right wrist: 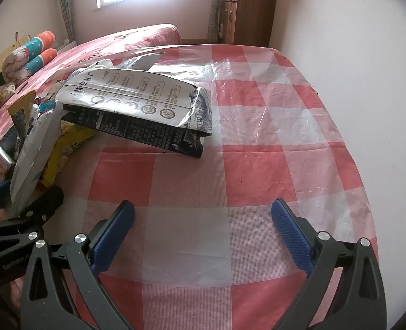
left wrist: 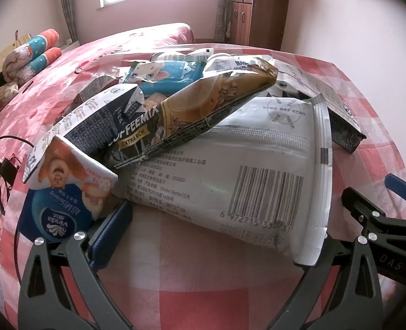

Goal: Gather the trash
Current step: 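Move both tools back and toward the pile of packaging on the table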

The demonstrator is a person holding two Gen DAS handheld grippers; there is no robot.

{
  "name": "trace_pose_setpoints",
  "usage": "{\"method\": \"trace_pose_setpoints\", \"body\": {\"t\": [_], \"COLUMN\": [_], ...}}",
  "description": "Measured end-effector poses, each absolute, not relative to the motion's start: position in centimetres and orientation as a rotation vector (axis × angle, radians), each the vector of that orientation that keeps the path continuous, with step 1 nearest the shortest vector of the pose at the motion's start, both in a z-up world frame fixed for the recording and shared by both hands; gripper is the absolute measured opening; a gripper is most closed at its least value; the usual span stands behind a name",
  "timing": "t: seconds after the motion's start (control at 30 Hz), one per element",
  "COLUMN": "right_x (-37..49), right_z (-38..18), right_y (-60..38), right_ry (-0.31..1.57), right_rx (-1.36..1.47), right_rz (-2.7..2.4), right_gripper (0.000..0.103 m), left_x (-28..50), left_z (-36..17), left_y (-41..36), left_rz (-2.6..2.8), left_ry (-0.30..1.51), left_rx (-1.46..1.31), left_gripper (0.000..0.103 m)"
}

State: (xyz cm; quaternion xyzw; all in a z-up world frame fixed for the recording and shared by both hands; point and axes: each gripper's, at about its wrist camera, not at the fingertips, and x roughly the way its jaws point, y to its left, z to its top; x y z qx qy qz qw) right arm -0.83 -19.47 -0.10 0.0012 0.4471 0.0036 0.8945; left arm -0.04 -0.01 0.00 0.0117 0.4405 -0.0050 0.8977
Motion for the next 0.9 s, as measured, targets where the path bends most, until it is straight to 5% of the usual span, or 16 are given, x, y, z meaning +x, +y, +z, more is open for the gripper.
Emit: {"method": "trace_pose_setpoints", "body": {"t": [0.53, 0.9], "right_x": [-5.1, -12.1], "right_z": [0.4, 5.5], "right_y": [-19.6, -19.7], "right_ry": [0.912, 0.67], "right_rx": [0.042, 0.009], "right_rz": [0.008, -0.031], "right_gripper": [0.098, 0.098], "left_x": [-4.5, -9.5], "left_z": [2.2, 6.5], "left_y": [0.8, 2.7], "left_rz": [0.002, -0.028], "left_ry": [0.857, 0.759], "left_rx": [0.059, 0.067], "left_gripper": [0.099, 0.099]}}
